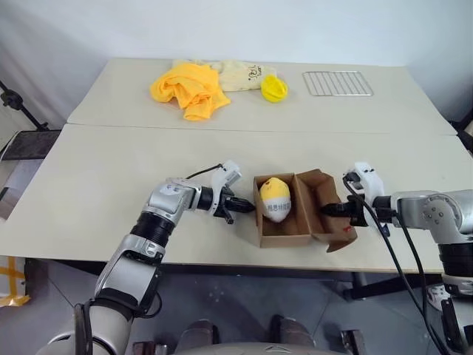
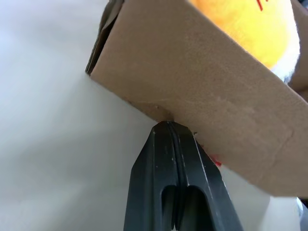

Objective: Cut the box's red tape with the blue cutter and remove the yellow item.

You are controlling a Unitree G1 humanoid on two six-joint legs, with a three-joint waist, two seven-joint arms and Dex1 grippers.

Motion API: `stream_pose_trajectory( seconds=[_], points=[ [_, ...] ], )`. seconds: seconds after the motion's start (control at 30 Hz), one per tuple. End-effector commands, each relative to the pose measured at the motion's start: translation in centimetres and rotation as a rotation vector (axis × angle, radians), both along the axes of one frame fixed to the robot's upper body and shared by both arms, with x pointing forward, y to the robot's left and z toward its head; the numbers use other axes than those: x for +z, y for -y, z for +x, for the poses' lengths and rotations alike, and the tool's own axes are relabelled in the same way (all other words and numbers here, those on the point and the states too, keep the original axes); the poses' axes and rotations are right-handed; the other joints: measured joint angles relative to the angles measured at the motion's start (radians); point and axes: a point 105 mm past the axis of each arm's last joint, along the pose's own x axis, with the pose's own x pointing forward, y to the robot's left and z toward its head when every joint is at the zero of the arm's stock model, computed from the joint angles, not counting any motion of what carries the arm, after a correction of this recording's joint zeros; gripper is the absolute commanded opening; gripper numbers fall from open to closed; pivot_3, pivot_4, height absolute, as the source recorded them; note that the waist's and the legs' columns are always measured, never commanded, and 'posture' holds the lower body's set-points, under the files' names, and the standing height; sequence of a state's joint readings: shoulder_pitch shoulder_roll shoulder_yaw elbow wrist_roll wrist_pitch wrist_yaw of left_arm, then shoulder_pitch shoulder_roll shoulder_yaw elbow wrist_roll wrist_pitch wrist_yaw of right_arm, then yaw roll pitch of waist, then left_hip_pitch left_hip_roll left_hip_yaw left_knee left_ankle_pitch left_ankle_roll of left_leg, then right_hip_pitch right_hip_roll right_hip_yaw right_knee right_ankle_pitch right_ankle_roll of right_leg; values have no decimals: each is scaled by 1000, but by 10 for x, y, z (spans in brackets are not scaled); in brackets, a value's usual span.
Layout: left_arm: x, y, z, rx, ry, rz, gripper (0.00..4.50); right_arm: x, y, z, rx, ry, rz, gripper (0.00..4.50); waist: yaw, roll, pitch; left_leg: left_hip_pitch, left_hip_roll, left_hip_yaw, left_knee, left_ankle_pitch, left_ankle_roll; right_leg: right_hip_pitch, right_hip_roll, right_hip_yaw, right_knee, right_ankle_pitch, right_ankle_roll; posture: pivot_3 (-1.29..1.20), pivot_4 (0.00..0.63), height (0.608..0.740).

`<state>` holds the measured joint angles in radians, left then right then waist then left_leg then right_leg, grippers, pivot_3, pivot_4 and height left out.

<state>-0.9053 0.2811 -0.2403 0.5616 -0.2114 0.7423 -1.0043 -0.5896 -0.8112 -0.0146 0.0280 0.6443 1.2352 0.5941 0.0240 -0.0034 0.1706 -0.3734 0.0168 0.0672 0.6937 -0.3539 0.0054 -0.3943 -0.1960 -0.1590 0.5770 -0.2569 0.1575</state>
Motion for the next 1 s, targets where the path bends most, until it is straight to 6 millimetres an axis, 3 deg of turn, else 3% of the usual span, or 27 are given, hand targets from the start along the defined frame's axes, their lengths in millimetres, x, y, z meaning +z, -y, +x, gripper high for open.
stream_pose_trajectory(
  seconds=[0.03,0.13,0.4,0.5,0.8,1.0],
  points=[
    [1,7,1,-29,22,19,0,5,2,6,-18,66,11,220,-1,0,0,0,0,0,0,0,0,0,0,0,0,0,0,0,150,740],
    [2,6,3,-29,26,19,0,12,6,12,-45,113,21,991,-1,0,0,0,0,0,1,0,0,0,0,0,0,0,0,0,150,740],
    [5,1,7,-27,37,29,0,34,14,13,-41,296,68,3668,-1,0,0,0,0,0,0,0,0,0,0,0,0,0,0,0,150,740],
    [5,-1,8,-26,37,31,0,44,22,14,-52,375,73,4486,-2,0,0,0,0,0,0,0,0,0,0,0,0,0,0,0,150,740],
    [11,-6,12,-8,48,22,0,99,53,20,-110,714,46,4486,-3,0,0,0,0,0,0,0,0,0,0,0,0,0,0,0,150,740],
    [29,-13,20,14,130,-38,0,106,63,-2,15,714,-15,4486,0,0,0,0,0,0,-1,0,0,0,0,0,0,0,0,0,150,740]
  ],
)
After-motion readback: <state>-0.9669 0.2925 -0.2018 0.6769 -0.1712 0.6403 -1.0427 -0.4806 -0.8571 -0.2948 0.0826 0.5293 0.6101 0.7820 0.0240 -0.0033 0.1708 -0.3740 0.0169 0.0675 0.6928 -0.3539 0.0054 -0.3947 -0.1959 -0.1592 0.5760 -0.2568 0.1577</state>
